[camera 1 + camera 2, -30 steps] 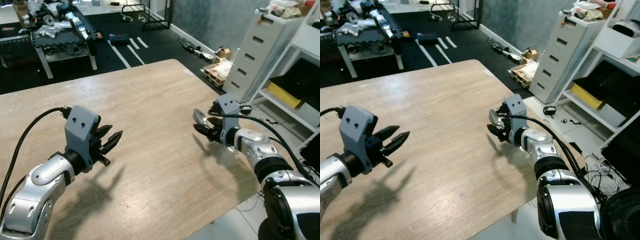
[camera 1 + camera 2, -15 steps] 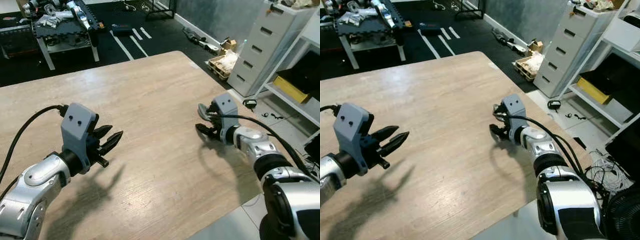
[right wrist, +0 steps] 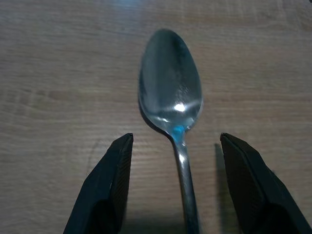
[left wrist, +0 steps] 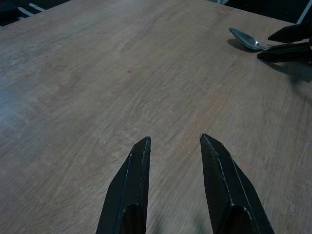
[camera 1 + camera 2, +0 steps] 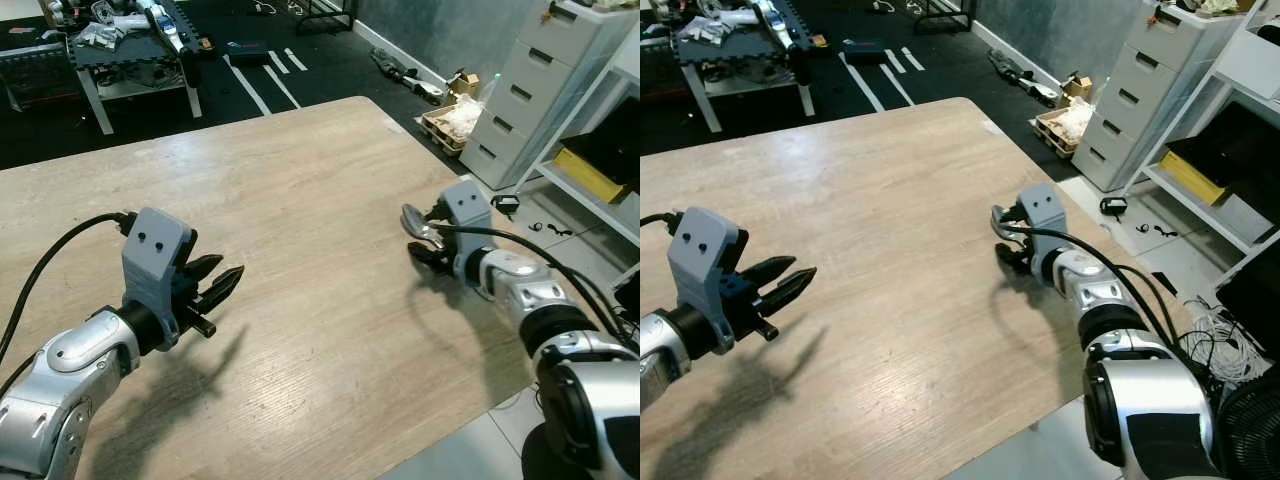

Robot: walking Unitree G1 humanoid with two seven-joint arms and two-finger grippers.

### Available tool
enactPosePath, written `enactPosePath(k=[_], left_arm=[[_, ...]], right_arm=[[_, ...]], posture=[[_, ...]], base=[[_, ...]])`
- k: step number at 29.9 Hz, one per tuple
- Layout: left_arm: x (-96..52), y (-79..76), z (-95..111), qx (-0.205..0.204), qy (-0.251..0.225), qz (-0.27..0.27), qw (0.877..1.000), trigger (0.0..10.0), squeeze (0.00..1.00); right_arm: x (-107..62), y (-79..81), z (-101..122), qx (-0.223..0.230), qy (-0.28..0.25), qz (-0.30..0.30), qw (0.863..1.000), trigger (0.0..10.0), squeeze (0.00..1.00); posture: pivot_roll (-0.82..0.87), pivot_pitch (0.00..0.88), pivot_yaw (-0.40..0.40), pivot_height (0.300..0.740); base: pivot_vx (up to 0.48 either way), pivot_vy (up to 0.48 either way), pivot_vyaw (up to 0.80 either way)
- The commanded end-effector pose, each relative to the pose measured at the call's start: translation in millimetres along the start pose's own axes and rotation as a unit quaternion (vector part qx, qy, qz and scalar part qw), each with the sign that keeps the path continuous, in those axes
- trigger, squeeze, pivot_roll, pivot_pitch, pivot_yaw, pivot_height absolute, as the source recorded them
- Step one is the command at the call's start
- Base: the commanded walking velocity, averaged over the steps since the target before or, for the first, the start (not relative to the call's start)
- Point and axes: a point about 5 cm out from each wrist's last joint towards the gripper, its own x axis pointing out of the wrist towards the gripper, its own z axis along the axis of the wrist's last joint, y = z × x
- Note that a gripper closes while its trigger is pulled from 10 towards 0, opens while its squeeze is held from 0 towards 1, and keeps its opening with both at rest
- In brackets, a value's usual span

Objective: Setting the table

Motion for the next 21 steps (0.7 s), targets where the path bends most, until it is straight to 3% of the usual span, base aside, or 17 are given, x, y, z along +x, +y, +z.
enactPosePath(k=[1, 6, 14, 21], left_arm=[[-2.6, -1.8, -1.8, -0.002, 0.007, -0.006, 1.0, 10.0, 0.0], [-1.4, -1.8, -2.7, -0.007, 0.007, -0.006, 1.0, 10.0, 0.0], [-0.9, -2.4, -3.3, -0.018, 0.006, -0.006, 1.0, 10.0, 0.0], [0.1, -3.2, -3.9, -0.023, 0.004, -0.004, 1.0, 10.0, 0.0]], right_arm=[[-3.6, -3.3, -16.2, 0.003, 0.027, -0.005, 1.0, 10.0, 0.0], [-6.9, -4.2, -32.6, -0.003, 0.067, -0.003, 0.998, 10.0, 0.0], [-8.7, 13.9, -57.6, -0.007, 0.142, 0.087, 0.986, 10.0, 0.0], [-8.9, 23.2, -65.2, -0.006, 0.171, 0.124, 0.977, 10.0, 0.0]], posture=[[0.23, 0.245, 0.057, 0.74], [0.23, 0.242, 0.057, 0.74], [0.22, 0.238, 0.055, 0.74], [0.22, 0.23, 0.052, 0.74]], base=[[0.0, 0.0, 0.0], [0.0, 0.0, 0.0], [0.0, 0.0, 0.0], [0.0, 0.0, 0.0]])
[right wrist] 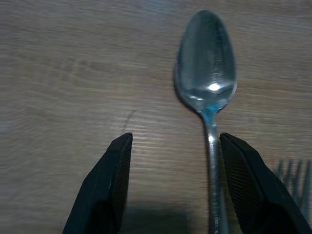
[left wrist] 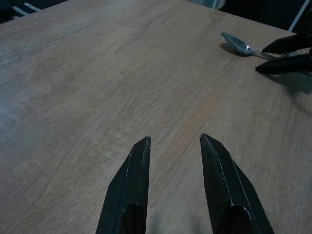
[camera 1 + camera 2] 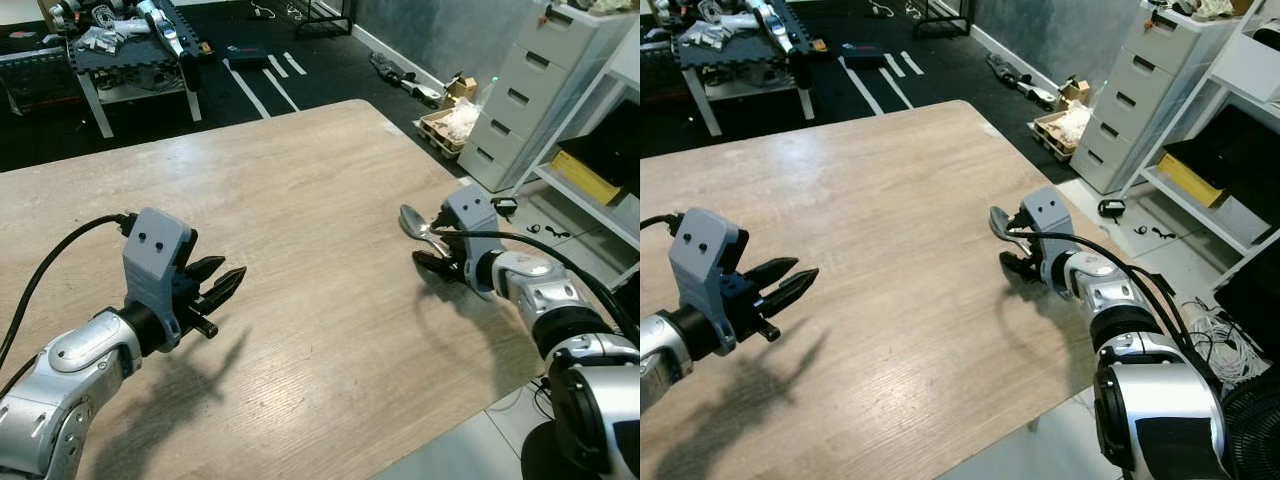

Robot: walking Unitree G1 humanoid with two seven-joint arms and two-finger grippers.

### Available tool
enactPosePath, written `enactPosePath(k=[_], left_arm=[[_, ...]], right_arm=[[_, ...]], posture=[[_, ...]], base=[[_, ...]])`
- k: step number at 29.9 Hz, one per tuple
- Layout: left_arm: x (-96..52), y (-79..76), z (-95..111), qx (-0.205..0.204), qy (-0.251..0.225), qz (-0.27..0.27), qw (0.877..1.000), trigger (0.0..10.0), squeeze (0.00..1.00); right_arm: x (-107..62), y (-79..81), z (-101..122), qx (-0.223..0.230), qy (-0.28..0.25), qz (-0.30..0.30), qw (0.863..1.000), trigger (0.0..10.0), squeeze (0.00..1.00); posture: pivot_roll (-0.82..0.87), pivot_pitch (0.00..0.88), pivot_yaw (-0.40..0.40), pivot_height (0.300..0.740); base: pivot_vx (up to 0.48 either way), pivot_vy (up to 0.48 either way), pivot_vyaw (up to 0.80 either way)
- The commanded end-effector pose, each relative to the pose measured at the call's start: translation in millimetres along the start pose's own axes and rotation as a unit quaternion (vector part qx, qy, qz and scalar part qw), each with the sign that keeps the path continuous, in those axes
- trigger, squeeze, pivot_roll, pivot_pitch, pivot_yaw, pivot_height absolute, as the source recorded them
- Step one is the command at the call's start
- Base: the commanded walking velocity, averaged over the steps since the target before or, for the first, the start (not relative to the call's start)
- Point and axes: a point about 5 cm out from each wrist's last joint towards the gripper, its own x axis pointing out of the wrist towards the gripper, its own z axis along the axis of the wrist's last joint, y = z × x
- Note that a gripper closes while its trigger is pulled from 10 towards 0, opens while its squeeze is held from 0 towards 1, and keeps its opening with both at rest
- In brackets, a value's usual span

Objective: Setting the table

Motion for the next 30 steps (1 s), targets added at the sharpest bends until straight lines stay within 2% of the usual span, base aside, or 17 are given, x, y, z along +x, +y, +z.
enactPosePath(k=[1, 4, 5, 7, 8, 9, 11, 12, 13, 20, 24, 25, 26, 27, 28, 29, 30], left_arm=[[-0.9, -0.7, -2.8, -0.007, 0.004, 0.001, 1.0, 10.0, 0.0], [-0.7, -0.6, -2.9, -0.008, 0.004, 0.002, 1.0, 10.0, 0.0], [-0.5, -0.2, -2.9, -0.01, 0.003, 0.005, 1.0, 10.0, 0.0], [-0.4, -0.2, -2.9, -0.01, 0.003, 0.005, 1.0, 10.0, 0.0], [-0.2, -0.1, -3.0, -0.01, 0.003, 0.006, 1.0, 10.0, 0.0], [-0.1, -0.1, -3.0, -0.011, 0.002, 0.007, 1.0, 10.0, 0.0], [0.1, 0.0, -3.1, -0.011, 0.002, 0.008, 1.0, 10.0, 0.0], [0.2, 0.2, -3.2, -0.011, 0.002, 0.009, 1.0, 10.0, 0.0], [0.5, 0.1, -3.3, -0.011, 0.002, 0.009, 1.0, 10.0, 0.0], [1.4, -0.4, -4.3, -0.012, 0.003, 0.01, 1.0, 10.0, 0.0], [3.1, -1.0, -5.2, -0.013, 0.002, 0.011, 1.0, 10.0, 0.0], [3.1, -1.0, -5.2, -0.013, 0.002, 0.011, 1.0, 10.0, 0.0], [3.7, -1.3, -5.5, -0.013, 0.001, 0.011, 1.0, 10.0, 0.0], [4.3, -1.7, -5.8, -0.015, 0.0, 0.012, 1.0, 10.0, 0.0], [4.3, -1.7, -5.8, -0.015, 0.0, 0.012, 1.0, 10.0, 0.0], [4.9, -2.3, -6.4, -0.018, -0.001, 0.016, 1.0, 10.0, 0.0], [4.9, -2.3, -6.4, -0.018, -0.001, 0.016, 1.0, 10.0, 0.0]], right_arm=[[3.9, 21.2, -54.2, 0.018, 0.119, 0.049, 0.992, 10.0, 0.0], [4.2, 22.6, -54.8, 0.017, 0.122, 0.055, 0.991, 10.0, 0.0], [5.1, 25.3, -54.8, 0.014, 0.125, 0.067, 0.99, 3.3, 0.0], [5.4, 26.4, -54.7, 0.013, 0.126, 0.072, 0.989, 3.3, 0.0], [6.5, 28.4, -53.7, 0.012, 0.123, 0.077, 0.989, 0.0, 0.0], [8.0, 30.1, -49.9, 0.026, 0.11, 0.083, 0.99, 0.5, 0.0], [9.5, 31.9, -45.2, 0.045, 0.093, 0.088, 0.991, 0.5, 0.0], [10.2, 33.1, -43.1, 0.049, 0.087, 0.095, 0.991, 2.2, 0.0], [11.8, 37.6, -41.2, 0.05, 0.081, 0.113, 0.989, 0.0, 0.0], [17.9, 59.9, -48.6, 0.055, 0.08, 0.178, 0.979, 0.0, 0.0], [19.1, 78.7, -67.4, 0.08, 0.094, 0.224, 0.967, 0.0, 0.0], [19.1, 78.7, -67.4, 0.08, 0.094, 0.224, 0.967, 0.0, 0.0], [19.0, 84.0, -72.9, 0.096, 0.094, 0.236, 0.963, 0.0, 0.0], [19.7, 85.9, -70.0, 0.144, 0.065, 0.238, 0.958, 0.0, 0.0], [19.7, 85.9, -70.0, 0.144, 0.065, 0.238, 0.958, 0.0, 0.0], [20.9, 84.4, -61.8, 0.201, 0.023, 0.232, 0.951, 0.0, 0.0], [20.9, 84.4, -61.8, 0.201, 0.023, 0.232, 0.951, 0.0, 0.0]], posture=[[0.22, 0.23, 0.052, 0.74], [0.22, 0.23, 0.052, 0.74], [0.22, 0.227, 0.051, 0.74], [0.22, 0.227, 0.051, 0.74], [0.22, 0.225, 0.05, 0.74], [0.22, 0.225, 0.05, 0.74], [0.22, 0.225, 0.05, 0.74], [0.22, 0.224, 0.05, 0.74], [0.21, 0.224, 0.049, 0.74], [0.21, 0.221, 0.047, 0.74], [0.2, 0.215, 0.044, 0.74], [0.2, 0.215, 0.044, 0.74], [0.2, 0.215, 0.042, 0.74], [0.2, 0.213, 0.042, 0.74], [0.2, 0.213, 0.042, 0.74], [0.2, 0.213, 0.041, 0.74], [0.2, 0.213, 0.041, 0.74]], base=[[0.0, 0.0, 0.0], [0.0, 0.0, 0.0], [0.0, 0.0, 0.0], [0.0, 0.0, 0.0], [0.0, 0.0, 0.0], [0.0, 0.0, 0.0], [0.0, 0.0, 0.0], [0.0, 0.0, 0.0], [0.0, 0.0, 0.0], [0.0, 0.0, 0.0], [0.0, 0.0, 0.0], [0.0, 0.0, 0.0], [0.0, 0.0, 0.0], [0.0, 0.0, 0.0], [0.0, 0.0, 0.0], [0.0, 0.0, 0.0], [0.0, 0.0, 0.0]])
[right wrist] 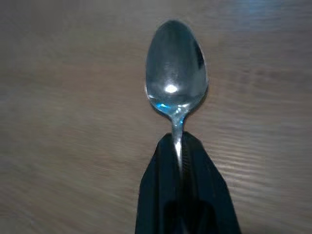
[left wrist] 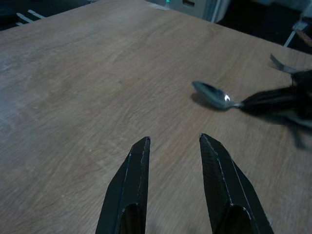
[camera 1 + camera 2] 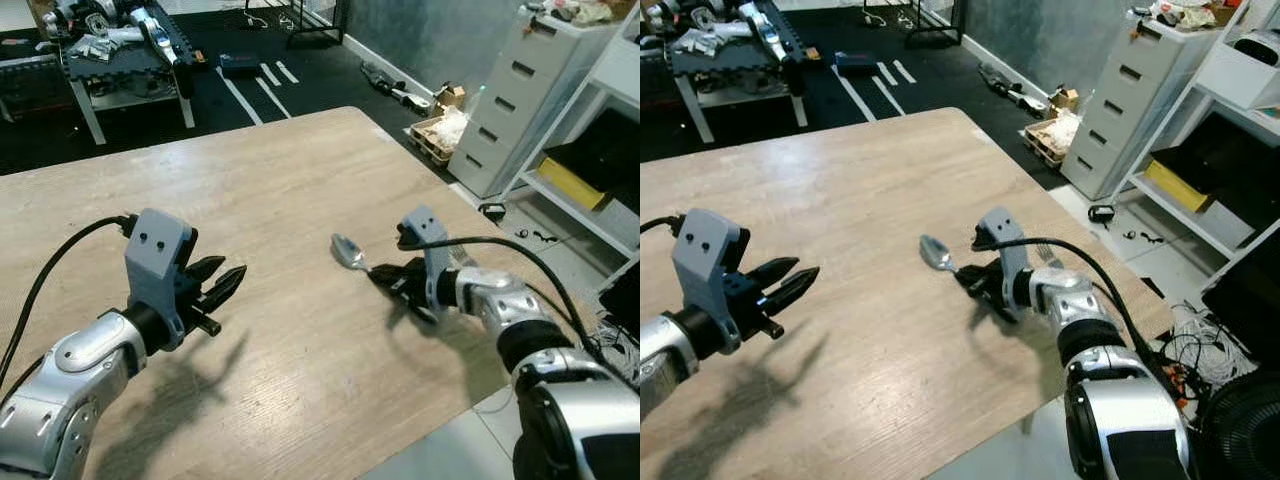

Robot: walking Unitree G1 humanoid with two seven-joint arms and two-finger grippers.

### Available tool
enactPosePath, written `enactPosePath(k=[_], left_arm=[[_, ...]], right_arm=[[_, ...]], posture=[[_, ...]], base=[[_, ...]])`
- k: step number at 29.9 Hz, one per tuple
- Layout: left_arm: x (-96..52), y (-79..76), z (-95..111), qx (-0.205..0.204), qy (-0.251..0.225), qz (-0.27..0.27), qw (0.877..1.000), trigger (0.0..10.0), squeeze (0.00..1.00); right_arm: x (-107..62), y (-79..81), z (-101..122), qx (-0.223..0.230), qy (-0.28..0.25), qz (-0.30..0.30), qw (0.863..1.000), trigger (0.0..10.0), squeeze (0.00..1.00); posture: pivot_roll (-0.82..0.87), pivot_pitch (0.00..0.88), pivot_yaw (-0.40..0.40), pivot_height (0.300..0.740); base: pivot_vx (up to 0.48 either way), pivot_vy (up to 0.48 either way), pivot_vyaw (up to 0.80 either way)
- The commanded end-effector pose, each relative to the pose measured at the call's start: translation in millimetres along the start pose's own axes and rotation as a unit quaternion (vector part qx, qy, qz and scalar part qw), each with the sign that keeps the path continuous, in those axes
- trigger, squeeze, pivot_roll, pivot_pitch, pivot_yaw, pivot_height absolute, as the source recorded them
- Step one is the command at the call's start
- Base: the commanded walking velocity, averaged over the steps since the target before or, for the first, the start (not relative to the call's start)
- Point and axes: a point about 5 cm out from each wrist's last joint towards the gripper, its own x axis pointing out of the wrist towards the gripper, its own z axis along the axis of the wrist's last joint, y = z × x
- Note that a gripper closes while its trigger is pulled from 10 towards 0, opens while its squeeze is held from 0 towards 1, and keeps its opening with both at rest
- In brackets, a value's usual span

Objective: Setting the table

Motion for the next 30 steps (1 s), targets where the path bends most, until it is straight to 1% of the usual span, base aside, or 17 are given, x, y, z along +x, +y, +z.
enactPosePath(k=[1, 2, 3, 4, 8, 10, 15, 17, 18, 19, 20, 21, 22, 24, 26, 27, 30], left_arm=[[1.2, -1.3, -5.2, -0.003, 0.007, 0.005, 1.0, 10.0, 0.0], [1.2, -1.3, -5.2, -0.003, 0.007, 0.005, 1.0, 10.0, 0.0], [2.1, -1.4, -6.3, -0.004, 0.007, 0.011, 1.0, 10.0, 0.0], [2.1, -1.4, -6.3, -0.004, 0.007, 0.011, 1.0, 10.0, 0.0], [9.6, -1.7, -9.2, -0.01, 0.006, 0.023, 1.0, 10.0, 0.0], [10.5, -1.6, -9.3, -0.01, 0.006, 0.023, 1.0, 10.0, 0.0], [13.9, -1.6, -8.9, -0.008, 0.005, 0.024, 1.0, 10.0, 0.0], [13.9, -1.6, -8.9, -0.008, 0.005, 0.024, 1.0, 10.0, 0.0], [14.0, -1.2, -8.6, -0.008, 0.004, 0.025, 1.0, 10.0, 0.0], [14.0, -1.2, -8.6, -0.008, 0.004, 0.025, 1.0, 10.0, 0.0], [13.9, -0.7, -8.4, -0.007, 0.003, 0.027, 1.0, 10.0, 0.0], [13.5, -0.2, -8.3, -0.007, 0.003, 0.029, 1.0, 10.0, 0.0], [13.5, -0.2, -8.3, -0.007, 0.003, 0.029, 1.0, 10.0, 0.0], [13.6, 0.2, -8.7, -0.006, 0.003, 0.031, 0.999, 10.0, 0.0], [13.8, 0.2, -8.9, -0.006, 0.002, 0.032, 0.999, 10.0, 0.0], [13.8, 0.4, -9.2, -0.006, 0.002, 0.033, 0.999, 10.0, 0.0], [13.6, 0.3, -9.8, -0.006, 0.002, 0.034, 0.999, 10.0, 0.0]], right_arm=[[1.8, 5.8, -41.2, 0.116, 0.021, 0.006, 0.993, 0.0, 0.0], [1.8, 5.8, -41.2, 0.116, 0.021, 0.006, 0.993, 0.0, 0.0], [2.0, 5.4, -34.2, 0.136, -0.016, 0.007, 0.991, 0.0, 0.0], [2.0, 5.4, -34.2, 0.136, -0.016, 0.007, 0.991, 0.0, 0.0], [6.1, 24.1, -34.0, 0.142, -0.084, 0.01, 0.986, 0.0, 0.0], [6.7, 28.8, -35.8, 0.137, -0.088, 0.006, 0.987, 0.0, 0.0], [12.2, 46.1, -47.0, 0.082, -0.095, -0.033, 0.992, 0.0, 0.0], [12.2, 46.1, -47.0, 0.082, -0.095, -0.033, 0.992, 0.0, 0.0], [15.0, 51.8, -51.0, 0.058, -0.087, -0.039, 0.994, 0.0, 0.0], [15.0, 51.8, -51.0, 0.058, -0.087, -0.039, 0.994, 0.0, 0.0], [17.2, 58.0, -54.9, 0.02, -0.077, -0.045, 0.996, 4.8, 0.0], [19.1, 62.3, -58.1, -0.022, -0.065, -0.057, 0.996, 10.0, 0.0], [19.1, 62.3, -58.1, -0.022, -0.065, -0.057, 0.996, 10.0, 0.0], [17.5, 66.7, -60.3, -0.071, -0.046, -0.084, 0.993, 10.0, 0.0], [16.0, 68.0, -60.6, -0.078, -0.04, -0.095, 0.992, 10.0, 0.0], [14.9, 67.6, -60.5, -0.079, -0.036, -0.104, 0.991, 10.0, 1.0], [13.1, 66.1, -59.8, -0.076, -0.032, -0.113, 0.99, 10.0, 1.0]], posture=[[0.19, 0.212, 0.043, 0.74], [0.19, 0.212, 0.043, 0.74], [0.19, 0.211, 0.044, 0.74], [0.19, 0.211, 0.044, 0.74], [0.18, 0.206, 0.057, 0.74], [0.17, 0.204, 0.059, 0.74], [0.17, 0.192, 0.062, 0.74], [0.17, 0.192, 0.062, 0.74], [0.17, 0.191, 0.062, 0.74], [0.17, 0.191, 0.062, 0.74], [0.17, 0.19, 0.06, 0.74], [0.17, 0.189, 0.06, 0.74], [0.17, 0.189, 0.06, 0.74], [0.17, 0.186, 0.056, 0.74], [0.17, 0.186, 0.056, 0.74], [0.17, 0.186, 0.056, 0.74], [0.17, 0.183, 0.053, 0.74]], base=[[0.0, 0.0, 0.0], [0.0, 0.0, 0.0], [0.0, 0.0, 0.0], [0.0, 0.0, 0.0], [0.0, 0.0, 0.0], [0.0, 0.0, 0.0], [0.0, 0.0, 0.0], [0.0, 0.0, 0.0], [0.0, 0.0, 0.0], [0.0, 0.0, 0.0], [0.0, 0.0, 0.0], [0.0, 0.0, 0.0], [0.0, 0.0, 0.0], [0.0, 0.0, 0.0], [0.0, 0.0, 0.0], [0.0, 0.0, 0.0], [0.0, 0.0, 0.0]])
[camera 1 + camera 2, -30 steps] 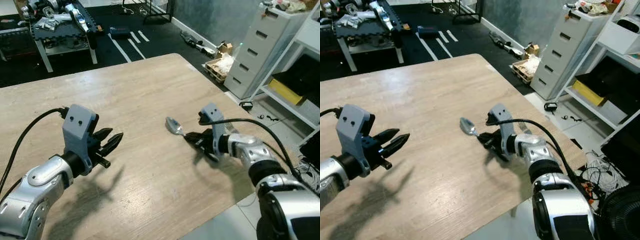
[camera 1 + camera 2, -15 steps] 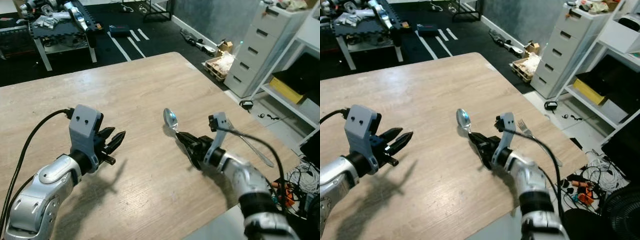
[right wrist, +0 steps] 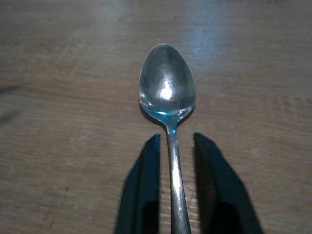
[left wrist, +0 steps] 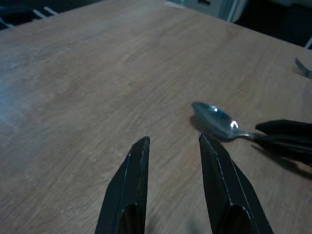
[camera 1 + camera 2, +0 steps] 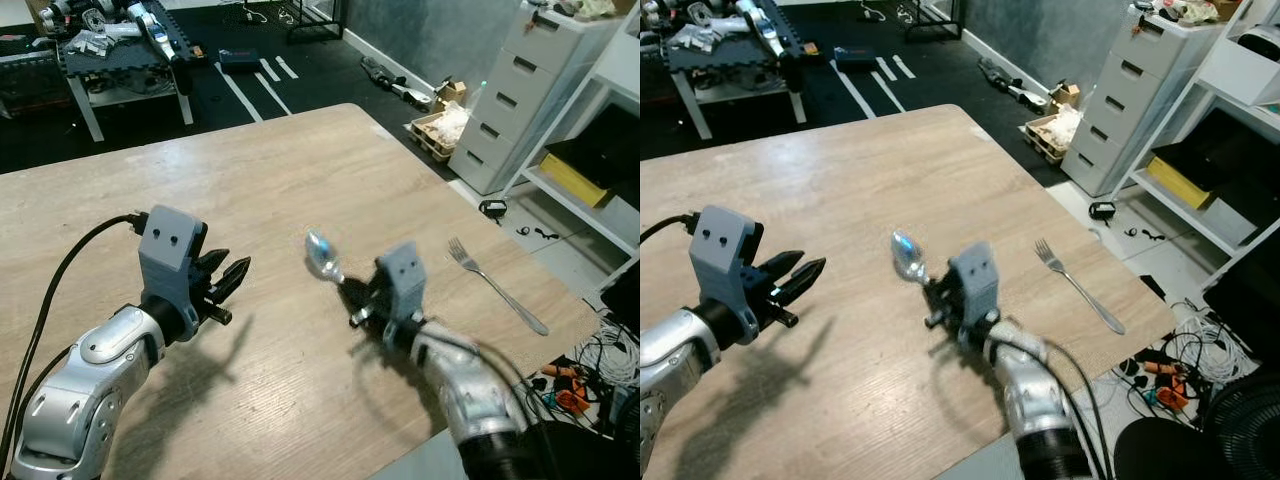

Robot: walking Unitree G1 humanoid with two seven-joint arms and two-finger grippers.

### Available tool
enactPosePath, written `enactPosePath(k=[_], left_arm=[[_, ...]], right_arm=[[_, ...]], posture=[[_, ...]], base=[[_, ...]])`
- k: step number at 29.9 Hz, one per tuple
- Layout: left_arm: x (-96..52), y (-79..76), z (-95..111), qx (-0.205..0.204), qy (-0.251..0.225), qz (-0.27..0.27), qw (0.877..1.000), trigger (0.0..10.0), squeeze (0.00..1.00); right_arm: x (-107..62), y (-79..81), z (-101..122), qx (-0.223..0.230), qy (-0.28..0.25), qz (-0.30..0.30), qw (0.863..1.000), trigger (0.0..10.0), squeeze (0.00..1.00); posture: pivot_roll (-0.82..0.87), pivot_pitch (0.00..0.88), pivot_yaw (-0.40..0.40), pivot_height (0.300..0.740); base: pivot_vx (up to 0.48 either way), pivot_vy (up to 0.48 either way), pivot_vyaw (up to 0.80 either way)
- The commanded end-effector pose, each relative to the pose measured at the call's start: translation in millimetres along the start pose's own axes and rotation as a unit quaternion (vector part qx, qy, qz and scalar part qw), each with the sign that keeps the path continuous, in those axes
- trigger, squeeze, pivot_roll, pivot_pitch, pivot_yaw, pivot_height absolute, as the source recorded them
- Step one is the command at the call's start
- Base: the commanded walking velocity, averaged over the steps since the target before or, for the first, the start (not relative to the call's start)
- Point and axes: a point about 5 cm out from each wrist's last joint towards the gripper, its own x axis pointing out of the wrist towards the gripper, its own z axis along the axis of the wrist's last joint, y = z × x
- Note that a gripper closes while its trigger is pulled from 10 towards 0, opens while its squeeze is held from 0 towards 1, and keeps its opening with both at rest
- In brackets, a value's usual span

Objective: Setting the table

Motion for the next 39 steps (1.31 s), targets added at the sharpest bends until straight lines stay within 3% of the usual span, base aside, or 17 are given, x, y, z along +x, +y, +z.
enactPosePath(k=[1, 4, 5, 15, 19, 20, 22, 23, 24, 25, 33, 39], left_arm=[[-0.6, 0.1, -6.4, -0.004, 0.01, 0.003, 1.0, 10.0, 0.0], [-0.9, 0.3, -7.1, -0.004, 0.01, 0.004, 1.0, 10.0, 0.0], [-0.8, 0.4, -7.3, -0.005, 0.01, 0.004, 1.0, 10.0, 0.0], [-0.6, 0.4, -8.4, -0.006, 0.009, 0.004, 1.0, 10.0, 0.0], [-0.5, 1.1, -8.6, -0.005, 0.009, 0.005, 1.0, 10.0, 0.0], [-0.6, 1.3, -8.9, -0.005, 0.009, 0.005, 1.0, 10.0, 0.0], [-0.6, 1.3, -8.9, -0.005, 0.009, 0.005, 1.0, 10.0, 0.0], [-0.7, 1.3, -9.1, -0.006, 0.009, 0.006, 1.0, 10.0, 0.0], [-0.7, 1.3, -9.1, -0.006, 0.009, 0.006, 1.0, 10.0, 0.0], [-0.8, 1.4, -9.4, -0.006, 0.009, 0.007, 1.0, 10.0, 0.0], [-1.7, 1.9, -9.8, -0.007, 0.01, 0.011, 1.0, 10.0, 0.0], [-1.2, 2.1, -9.9, -0.007, 0.01, 0.011, 1.0, 10.0, 0.0]], right_arm=[[-7.9, 4.1, -34.7, 0.028, 0.076, -0.004, 0.997, 10.0, 1.0], [-9.0, 2.8, -35.1, 0.021, 0.083, -0.012, 0.996, 10.0, 1.0], [-9.0, 2.2, -35.8, 0.022, 0.088, -0.016, 0.996, 10.0, 0.0], [-7.6, 4.6, -39.8, 0.033, 0.119, 0.014, 0.992, 10.0, 0.0], [-9.0, 2.9, -45.1, 0.018, 0.151, 0.035, 0.988, 10.0, 0.0], [-9.4, 1.7, -48.1, 0.014, 0.17, 0.042, 0.984, 8.9, 0.0], [-9.4, 1.7, -48.1, 0.014, 0.17, 0.042, 0.984, 8.9, 0.0], [-9.6, 0.4, -50.9, 0.007, 0.187, 0.046, 0.981, 0.9, 0.0], [-9.6, 0.4, -50.9, 0.007, 0.187, 0.046, 0.981, 0.9, 0.0], [-9.5, -0.7, -52.7, 0.004, 0.2, 0.048, 0.979, 0.0, 0.0], [-9.7, 0.3, -57.8, 0.023, 0.213, 0.038, 0.976, 0.0, 0.0], [-9.2, -1.2, -54.7, 0.053, 0.189, 0.012, 0.981, 0.0, 0.0]], posture=[[0.17, 0.183, 0.053, 0.74], [0.17, 0.182, 0.052, 0.74], [0.17, 0.181, 0.051, 0.74], [0.17, 0.175, 0.049, 0.74], [0.17, 0.174, 0.047, 0.74], [0.16, 0.174, 0.046, 0.74], [0.16, 0.174, 0.046, 0.74], [0.16, 0.174, 0.046, 0.74], [0.16, 0.174, 0.046, 0.74], [0.16, 0.174, 0.046, 0.74], [0.17, 0.179, 0.042, 0.74], [0.17, 0.18, 0.046, 0.74]], base=[[0.0, 0.0, 0.0], [0.0, 0.0, 0.0], [0.0, 0.0, 0.0], [0.0, 0.0, 0.0], [0.0, 0.0, 0.0], [0.0, 0.0, 0.0], [0.0, 0.0, 0.0], [0.0, 0.0, 0.0], [0.0, 0.0, 0.0], [0.0, 0.0, 0.0], [0.0, 0.0, 0.0], [0.0, 0.0, 0.0]])
